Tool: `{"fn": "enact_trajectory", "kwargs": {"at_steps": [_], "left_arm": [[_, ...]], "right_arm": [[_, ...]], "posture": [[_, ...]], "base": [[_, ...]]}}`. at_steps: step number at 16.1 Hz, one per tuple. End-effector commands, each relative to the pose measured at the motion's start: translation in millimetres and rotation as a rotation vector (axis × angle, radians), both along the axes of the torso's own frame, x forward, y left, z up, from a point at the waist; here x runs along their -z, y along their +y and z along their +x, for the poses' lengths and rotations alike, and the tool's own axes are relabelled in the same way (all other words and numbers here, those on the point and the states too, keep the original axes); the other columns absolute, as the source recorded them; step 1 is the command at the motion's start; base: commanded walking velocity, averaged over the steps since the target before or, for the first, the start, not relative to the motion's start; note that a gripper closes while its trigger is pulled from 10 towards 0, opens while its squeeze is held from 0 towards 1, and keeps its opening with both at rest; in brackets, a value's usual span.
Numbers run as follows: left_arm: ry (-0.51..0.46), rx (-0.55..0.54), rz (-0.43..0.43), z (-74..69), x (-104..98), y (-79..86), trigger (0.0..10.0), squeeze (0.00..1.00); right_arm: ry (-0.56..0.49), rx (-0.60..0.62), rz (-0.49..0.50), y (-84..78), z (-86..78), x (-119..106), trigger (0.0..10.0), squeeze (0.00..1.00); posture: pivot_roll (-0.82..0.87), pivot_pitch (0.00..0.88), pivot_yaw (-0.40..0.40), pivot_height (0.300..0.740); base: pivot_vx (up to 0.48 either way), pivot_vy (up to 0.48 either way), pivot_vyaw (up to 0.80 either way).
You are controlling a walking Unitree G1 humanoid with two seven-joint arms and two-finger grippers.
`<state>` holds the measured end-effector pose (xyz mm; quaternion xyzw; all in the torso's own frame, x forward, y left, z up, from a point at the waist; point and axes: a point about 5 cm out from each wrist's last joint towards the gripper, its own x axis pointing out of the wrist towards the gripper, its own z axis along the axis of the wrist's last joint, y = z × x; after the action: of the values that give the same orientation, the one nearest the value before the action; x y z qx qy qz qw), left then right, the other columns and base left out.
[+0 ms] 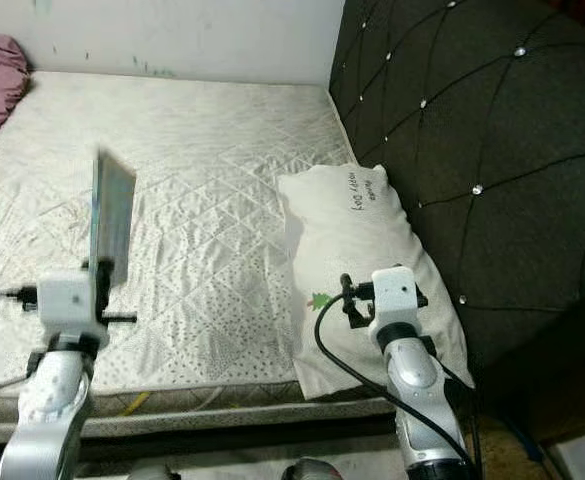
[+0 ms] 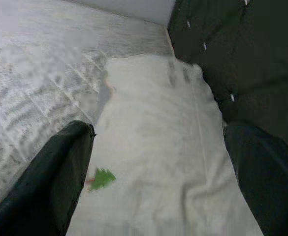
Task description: Clean up the room
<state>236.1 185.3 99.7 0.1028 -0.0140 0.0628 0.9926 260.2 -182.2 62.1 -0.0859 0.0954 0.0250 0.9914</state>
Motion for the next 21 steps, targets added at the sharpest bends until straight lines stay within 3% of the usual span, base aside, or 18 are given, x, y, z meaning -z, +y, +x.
{"fn": "enact_trajectory", "kwargs": {"at_steps": [1, 3, 4, 7, 8, 11, 16, 18, 21], "left_arm": [[-0.014, -0.006, 0.006, -0.5, -0.5, 2.4, 10.0, 0.00], [0.003, 0.040, 0.013, -0.7, 4.2, -5.8, 10.0, 0.00], [0.002, 0.044, 0.006, -1.2, 4.0, -6.4, 10.0, 0.00], [0.013, 0.064, -0.017, -3.7, 8.2, -13.7, 10.0, 0.00], [0.018, 0.076, -0.021, -5.6, 10.1, -17.8, 10.0, 0.00], [0.018, 0.083, -0.018, -8.6, 8.0, -17.7, 10.0, 0.00], [0.011, 0.029, -0.032, -7.9, 5.3, -9.2, 10.0, 0.00], [-0.003, 0.041, -0.056, -8.8, 0.1, -11.9, 10.0, 0.00], [0.004, 0.045, -0.063, -12.6, 1.5, -14.8, 10.0, 0.00]], "right_arm": [[0.026, 0.027, -0.006, -5.5, -3.0, 4.7, 10.0, 0.00], [-0.058, 0.062, -0.022, -12.1, -10.4, 0.0, 10.0, 0.00], [-0.088, 0.095, -0.025, -12.4, -6.6, -6.9, 10.0, 0.00], [-0.122, 0.125, 0.052, -3.1, -1.6, -19.9, 10.0, 0.00], [-0.130, 0.097, 0.044, 5.0, -2.3, -17.5, 10.0, 0.00], [-0.128, 0.111, 0.075, 8.1, 0.3, -20.2, 10.0, 0.00], [-0.122, 0.064, 0.094, 17.7, 6.8, -23.1, 10.0, 0.00], [-0.140, 0.040, 0.110, 24.0, 9.3, -31.0, 10.0, 0.00], [-0.133, 0.036, 0.098, 23.0, 8.3, -28.2, 10.0, 0.00]], "posture": [[0.00, 0.000, -0.036, 0.740], [-0.02, 0.000, -0.010, 0.740], [-0.02, 0.000, -0.007, 0.740], [-0.02, 0.000, -0.011, 0.740], [-0.01, 0.000, -0.014, 0.740], [0.00, 0.000, -0.025, 0.740], [0.02, 0.000, -0.043, 0.740], [0.02, 0.000, -0.053, 0.740], [0.02, 0.000, -0.053, 0.740]], "base": [[0.000, 0.000, 0.00], [0.000, 0.000, 0.00], [0.000, 0.000, 0.00], [0.000, 0.000, 0.00], [0.000, 0.000, 0.00], [0.000, 0.000, 0.00], [0.000, 0.000, -0.76], [0.000, 0.000, 0.00], [0.000, 0.000, 0.00]]}}
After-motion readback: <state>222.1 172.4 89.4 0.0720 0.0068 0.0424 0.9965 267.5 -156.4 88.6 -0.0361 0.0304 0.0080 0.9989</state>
